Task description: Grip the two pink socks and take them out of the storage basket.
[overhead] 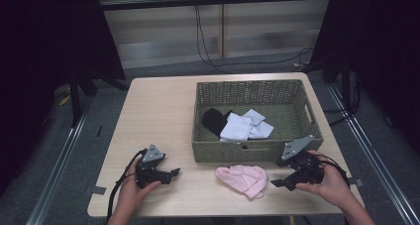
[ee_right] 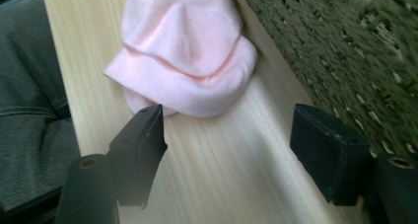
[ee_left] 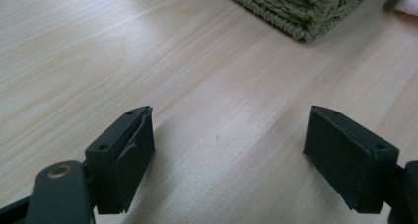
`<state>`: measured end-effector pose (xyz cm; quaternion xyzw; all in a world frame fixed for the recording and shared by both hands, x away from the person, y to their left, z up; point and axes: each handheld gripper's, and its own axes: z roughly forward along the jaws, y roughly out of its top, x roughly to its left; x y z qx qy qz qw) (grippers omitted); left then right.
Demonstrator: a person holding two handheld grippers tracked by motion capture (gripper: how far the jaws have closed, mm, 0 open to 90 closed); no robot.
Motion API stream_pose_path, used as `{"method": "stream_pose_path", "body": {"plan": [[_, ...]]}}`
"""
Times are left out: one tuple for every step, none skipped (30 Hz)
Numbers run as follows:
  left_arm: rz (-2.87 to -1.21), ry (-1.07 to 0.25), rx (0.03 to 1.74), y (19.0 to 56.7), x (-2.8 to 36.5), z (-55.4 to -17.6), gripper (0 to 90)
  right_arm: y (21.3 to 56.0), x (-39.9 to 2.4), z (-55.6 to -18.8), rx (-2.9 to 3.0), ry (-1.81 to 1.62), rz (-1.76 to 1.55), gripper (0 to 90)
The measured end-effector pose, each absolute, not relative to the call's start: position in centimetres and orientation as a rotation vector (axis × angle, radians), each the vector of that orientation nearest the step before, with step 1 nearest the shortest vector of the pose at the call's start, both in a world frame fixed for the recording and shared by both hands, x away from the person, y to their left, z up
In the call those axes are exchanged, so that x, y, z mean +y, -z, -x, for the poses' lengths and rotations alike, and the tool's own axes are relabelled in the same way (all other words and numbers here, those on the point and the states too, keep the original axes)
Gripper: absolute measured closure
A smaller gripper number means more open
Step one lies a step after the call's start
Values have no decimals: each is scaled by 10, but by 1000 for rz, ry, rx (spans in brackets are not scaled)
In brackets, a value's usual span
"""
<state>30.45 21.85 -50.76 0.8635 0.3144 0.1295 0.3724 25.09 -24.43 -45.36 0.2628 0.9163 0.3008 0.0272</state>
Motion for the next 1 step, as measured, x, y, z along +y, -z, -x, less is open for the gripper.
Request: {"method": "stream_pose_path", "body": {"plan": [[-2213, -332, 805, 508, 219, -305, 188, 454, -244, -251, 2830, -935, -812, 285]]}}
